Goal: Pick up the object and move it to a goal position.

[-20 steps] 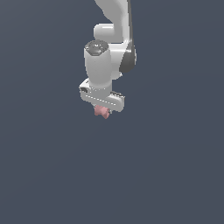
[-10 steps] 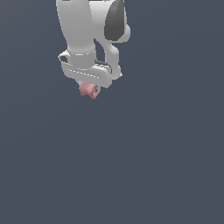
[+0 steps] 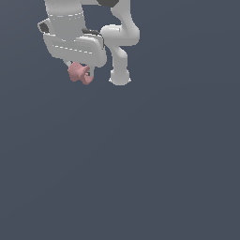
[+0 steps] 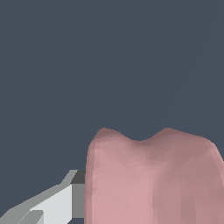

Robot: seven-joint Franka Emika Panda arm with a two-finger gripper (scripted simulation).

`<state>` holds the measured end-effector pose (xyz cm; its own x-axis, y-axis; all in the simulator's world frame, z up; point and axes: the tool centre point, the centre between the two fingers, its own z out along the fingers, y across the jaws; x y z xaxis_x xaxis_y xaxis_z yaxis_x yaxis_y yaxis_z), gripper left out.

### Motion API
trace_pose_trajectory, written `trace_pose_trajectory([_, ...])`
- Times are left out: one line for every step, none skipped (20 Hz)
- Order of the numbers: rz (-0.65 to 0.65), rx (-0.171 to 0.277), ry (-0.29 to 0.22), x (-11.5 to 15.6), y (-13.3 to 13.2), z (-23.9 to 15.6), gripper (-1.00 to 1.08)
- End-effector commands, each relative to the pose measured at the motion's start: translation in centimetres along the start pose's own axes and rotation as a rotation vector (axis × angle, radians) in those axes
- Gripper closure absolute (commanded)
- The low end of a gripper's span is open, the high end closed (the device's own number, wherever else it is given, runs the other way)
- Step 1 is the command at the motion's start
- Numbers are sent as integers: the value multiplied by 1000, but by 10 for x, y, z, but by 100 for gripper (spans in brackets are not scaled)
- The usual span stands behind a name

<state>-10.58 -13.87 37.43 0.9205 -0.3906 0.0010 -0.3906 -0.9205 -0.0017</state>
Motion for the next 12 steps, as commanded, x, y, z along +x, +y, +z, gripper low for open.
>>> trace_pose_trajectory([-1,-1,-1,0,8,-15,108])
trace_pose_trajectory([-1,-1,-1,0,11,-20,108])
trace_pose_trajectory([-1,-1,-1,0,13,-24,108])
trace_pose_trajectory([-1,-1,-1,0,15,-28,108])
trace_pose_trajectory([-1,-1,-1,0,16,-32,108])
trace_pose_trajectory([-1,-1,-1,0,18,-34,108])
trace_pose_trajectory([-1,-1,-1,0,19,-37,108])
trace_pose_trajectory([-1,-1,-1,1,20,-38,108])
trace_pose_trajectory([-2,-2,-1,1,20,-40,108])
trace_pose_trajectory([-2,-2,-1,1,21,-40,108])
trace_pose_trajectory([-2,-2,-1,2,21,-40,108])
trace_pose_trajectory([-2,-2,-1,2,21,-40,108])
